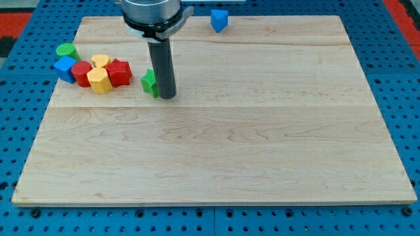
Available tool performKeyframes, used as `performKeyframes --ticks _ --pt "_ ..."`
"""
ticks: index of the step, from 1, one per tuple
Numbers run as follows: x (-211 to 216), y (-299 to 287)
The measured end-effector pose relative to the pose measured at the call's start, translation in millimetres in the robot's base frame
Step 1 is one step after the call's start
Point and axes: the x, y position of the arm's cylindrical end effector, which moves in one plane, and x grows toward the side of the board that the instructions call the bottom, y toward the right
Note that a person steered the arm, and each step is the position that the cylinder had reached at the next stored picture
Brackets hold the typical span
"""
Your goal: Slide the green circle into the blue cube
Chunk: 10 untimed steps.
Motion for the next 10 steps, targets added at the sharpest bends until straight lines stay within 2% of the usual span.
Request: performKeyframes --ticks 1,2,3,4,5,7,8,9,10 --pt "-4.5 -29.6" --pt "38.5 -42.5" --pt "39.0 -177.8" --pt "27.6 -219.9" --pt "27.6 -219.9" --pt "-98.1 -219.8" --pt "-121.5 -220.1" --pt "-126.8 -220.2" --pt "-156.6 -218.3"
